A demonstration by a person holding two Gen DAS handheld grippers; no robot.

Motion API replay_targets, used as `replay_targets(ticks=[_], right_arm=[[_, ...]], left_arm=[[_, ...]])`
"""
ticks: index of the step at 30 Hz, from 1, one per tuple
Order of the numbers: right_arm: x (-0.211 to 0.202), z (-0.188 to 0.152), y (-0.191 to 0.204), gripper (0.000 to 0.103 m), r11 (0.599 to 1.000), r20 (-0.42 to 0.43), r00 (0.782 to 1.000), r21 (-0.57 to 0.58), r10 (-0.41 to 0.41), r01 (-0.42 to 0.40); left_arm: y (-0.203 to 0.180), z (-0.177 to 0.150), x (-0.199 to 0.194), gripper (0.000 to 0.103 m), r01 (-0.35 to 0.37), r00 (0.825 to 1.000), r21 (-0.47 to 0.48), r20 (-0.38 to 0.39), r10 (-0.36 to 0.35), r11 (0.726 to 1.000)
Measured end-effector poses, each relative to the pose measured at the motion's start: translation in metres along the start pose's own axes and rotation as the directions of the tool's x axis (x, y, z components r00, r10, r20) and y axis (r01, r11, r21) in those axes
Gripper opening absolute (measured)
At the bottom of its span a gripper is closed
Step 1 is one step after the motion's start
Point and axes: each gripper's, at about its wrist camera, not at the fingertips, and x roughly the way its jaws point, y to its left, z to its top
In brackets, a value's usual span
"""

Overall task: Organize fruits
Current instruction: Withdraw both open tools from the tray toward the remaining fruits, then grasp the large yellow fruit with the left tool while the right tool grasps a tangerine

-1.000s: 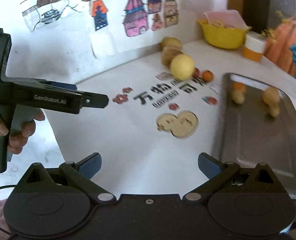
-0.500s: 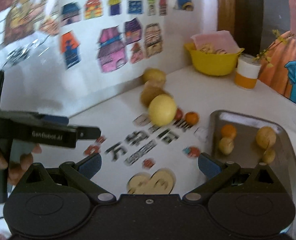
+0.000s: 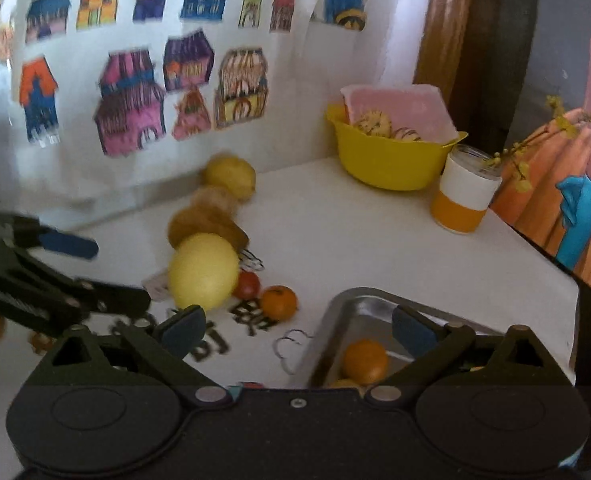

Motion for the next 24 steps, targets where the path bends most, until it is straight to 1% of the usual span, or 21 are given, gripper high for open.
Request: replay_targets(ticks=[1,4,6,10,12,15,17,18,20,24], right_arm=[[0.005,-0.001,0.000,0.094,1.000,0.000,1.000,-0.024,0.001,-0.001],[0.024,-0.004,0.002,0.085,0.995,-0.016,1.000,-0.102,-0.010,0.009],[0.033,-0.004,0.003,0.078,0.993,-0.026,1.000,-0.121,0.004,-0.008],[0.046,-0.003,0.005,0.066,0.989,-0.040,0.998,-0.139,0.049,-0.054],[0.051,-0.002,0.006,0.055,0.987,-0.045,0.997,-0.148,0.057,-0.063],[0.058,0.000,0.005,0.048,0.986,-0.052,0.996,-0.144,0.078,-0.085],[0.062,0.001,0.005,0.045,0.985,-0.055,0.995,-0.144,0.087,-0.094],[0.063,0.002,0.005,0.043,0.985,-0.057,0.994,-0.145,0.088,-0.096],[0.066,0.002,0.004,0.042,0.985,-0.059,0.994,-0.141,0.093,-0.100],[0.069,0.002,0.002,0.039,0.986,-0.061,0.992,-0.119,0.113,-0.120]], left_arm=[[0.000,0.001,0.002,0.102,0.005,1.000,-0.016,0.011,-0.005,1.000],[0.001,0.006,0.009,0.102,0.020,1.000,-0.054,0.022,-0.019,0.998],[0.000,0.010,0.014,0.102,0.031,0.999,-0.068,0.017,-0.030,0.997],[-0.008,0.014,0.024,0.102,0.046,0.999,-0.047,0.022,-0.045,0.998],[-0.012,0.015,0.028,0.102,0.048,0.999,-0.039,0.024,-0.047,0.998],[-0.016,0.017,0.034,0.096,0.047,0.999,-0.024,0.019,-0.046,0.999],[-0.018,0.018,0.038,0.090,0.044,0.999,-0.018,0.017,-0.044,0.999],[-0.018,0.018,0.039,0.089,0.043,0.999,-0.018,0.016,-0.043,0.999],[-0.018,0.018,0.042,0.081,0.046,0.999,-0.023,0.009,-0.045,0.999],[-0.018,0.018,0.046,0.079,0.044,0.999,-0.019,0.006,-0.044,0.999]])
